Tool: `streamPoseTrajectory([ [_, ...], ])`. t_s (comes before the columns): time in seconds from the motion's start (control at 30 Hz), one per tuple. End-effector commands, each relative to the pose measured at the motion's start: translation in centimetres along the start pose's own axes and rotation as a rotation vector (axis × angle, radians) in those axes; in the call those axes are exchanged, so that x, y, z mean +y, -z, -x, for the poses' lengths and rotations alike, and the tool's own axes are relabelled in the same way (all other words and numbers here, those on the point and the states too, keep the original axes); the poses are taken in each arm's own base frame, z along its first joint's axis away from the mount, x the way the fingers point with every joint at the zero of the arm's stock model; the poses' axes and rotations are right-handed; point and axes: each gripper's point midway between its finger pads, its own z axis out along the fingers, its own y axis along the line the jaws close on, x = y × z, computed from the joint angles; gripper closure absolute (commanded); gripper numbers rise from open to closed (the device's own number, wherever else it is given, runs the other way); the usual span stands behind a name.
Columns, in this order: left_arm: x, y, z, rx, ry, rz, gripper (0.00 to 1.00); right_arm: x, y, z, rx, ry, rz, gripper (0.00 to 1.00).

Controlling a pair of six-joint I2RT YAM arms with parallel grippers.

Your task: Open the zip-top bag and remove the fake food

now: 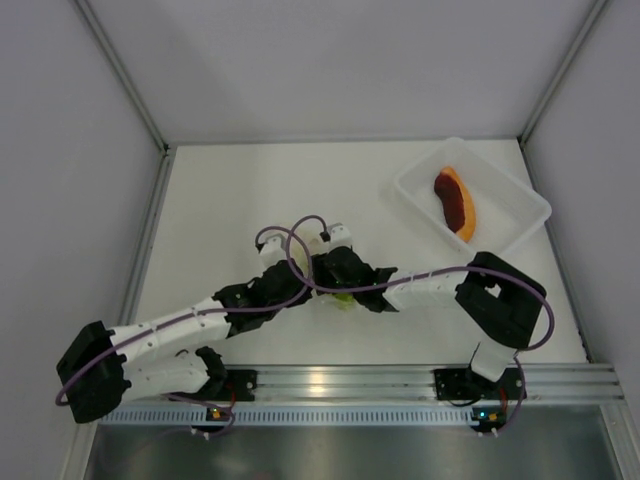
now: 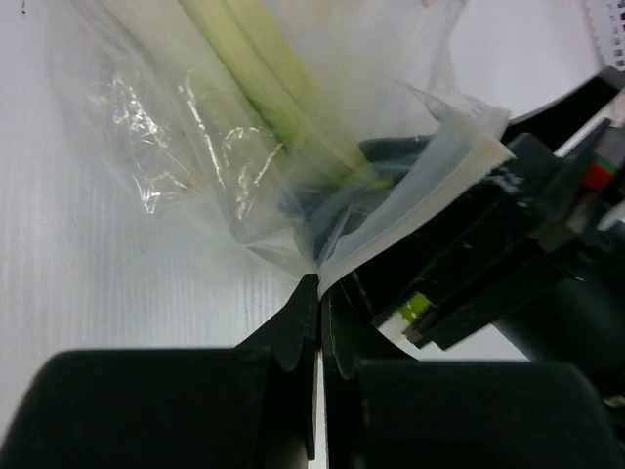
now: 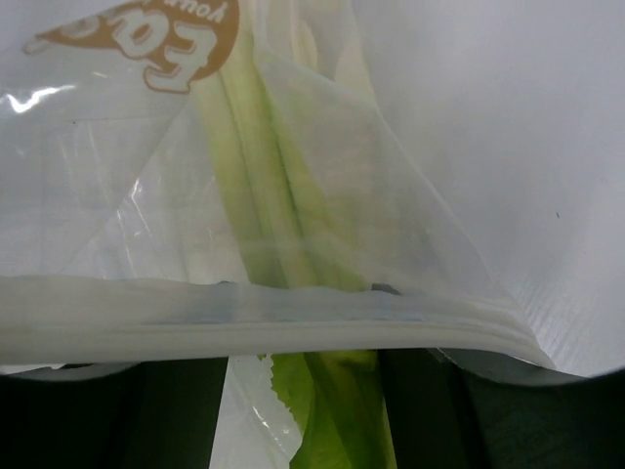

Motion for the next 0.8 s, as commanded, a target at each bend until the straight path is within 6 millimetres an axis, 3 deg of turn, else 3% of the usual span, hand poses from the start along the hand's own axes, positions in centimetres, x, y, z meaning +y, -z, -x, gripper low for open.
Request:
streamPoseTrajectory([
  [0.0,-2.0,1.2,1.2,-0.030,0.041,-0.096,1.00,2.5,-0.9,2.1,-0.066,0.035,0.064,0.40],
  [0.13,-1.7,1.6,1.8,-0.057,0.049,-0.100,1.00,2.3,-1.7,0.2,-0.017,0.066,0.056,0.37],
  [0.37,-0.9,1.8,2.5,-0.079,0.055,-0.073,1.00,-0.9,-3.2,-3.3,0.039,0.104,-0.104,0.41],
  [0.43,-0.6,2.0,2.8,-0.092,0.054,-0.064,1.00,-1.2,-3.3,-3.5,0.042,0.094,-0.116,0.50],
  [0.47,-0.4,2.0,3.0,-0.100,0.052,-0.061,1.00,-1.0,-3.2,-3.3,0.035,0.088,-0.111,0.61],
  [0.63,0.7,1.7,3.4,-0.115,0.035,-0.014,1.00,0.3,-1.9,-1.6,-0.004,0.066,-0.060,0.94],
  [0.7,1.3,1.4,3.4,-0.116,0.034,0.004,1.00,1.1,-1.2,-0.4,-0.024,0.055,-0.034,1.00],
  [0.77,1.7,1.2,3.7,-0.120,0.034,0.016,1.00,1.7,-0.5,0.6,-0.038,0.046,-0.009,1.00],
])
